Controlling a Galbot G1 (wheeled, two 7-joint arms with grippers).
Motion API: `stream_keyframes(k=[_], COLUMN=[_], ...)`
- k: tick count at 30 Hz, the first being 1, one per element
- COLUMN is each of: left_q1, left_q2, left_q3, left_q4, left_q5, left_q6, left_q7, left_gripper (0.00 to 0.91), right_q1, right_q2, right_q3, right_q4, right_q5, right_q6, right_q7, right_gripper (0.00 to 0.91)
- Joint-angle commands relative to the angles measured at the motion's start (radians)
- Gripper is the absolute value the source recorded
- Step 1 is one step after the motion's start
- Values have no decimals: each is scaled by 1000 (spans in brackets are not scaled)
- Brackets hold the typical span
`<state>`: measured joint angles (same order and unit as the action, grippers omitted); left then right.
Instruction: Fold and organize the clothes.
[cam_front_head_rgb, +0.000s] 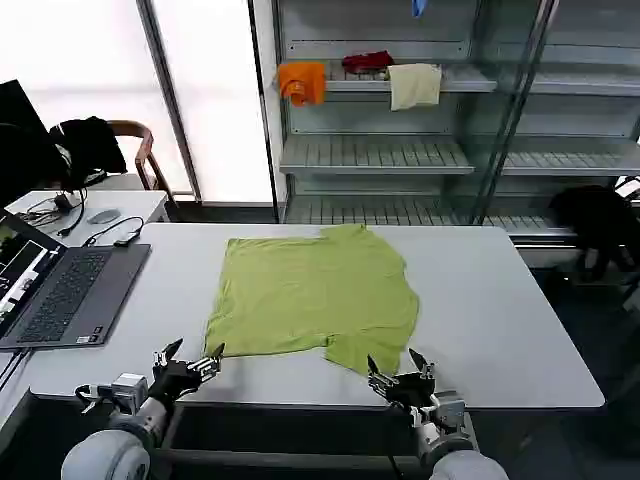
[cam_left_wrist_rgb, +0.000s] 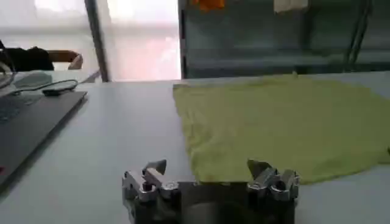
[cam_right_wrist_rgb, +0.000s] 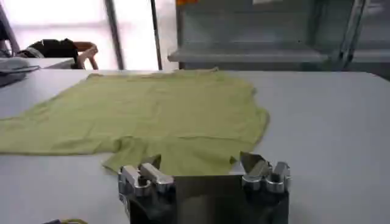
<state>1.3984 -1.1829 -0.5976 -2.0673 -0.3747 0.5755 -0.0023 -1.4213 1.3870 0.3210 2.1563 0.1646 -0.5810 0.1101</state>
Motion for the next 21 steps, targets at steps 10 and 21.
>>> stream_keyframes(k=[10,21], left_q1=[-24,-24], left_q2=[-11,-8], left_q3=[22,28], left_q4=[103,109], left_q5=[37,34], left_q6=[-9,-26], left_q7=[0,9], left_gripper=[595,10], right_q1=[5,9], right_q2=[18,30], right_q3=[-19,-35], right_q4=[-43,-66], right_q5=[-43,-78], right_q6=[1,1], right_q7=[-14,-42], right_gripper=[373,0])
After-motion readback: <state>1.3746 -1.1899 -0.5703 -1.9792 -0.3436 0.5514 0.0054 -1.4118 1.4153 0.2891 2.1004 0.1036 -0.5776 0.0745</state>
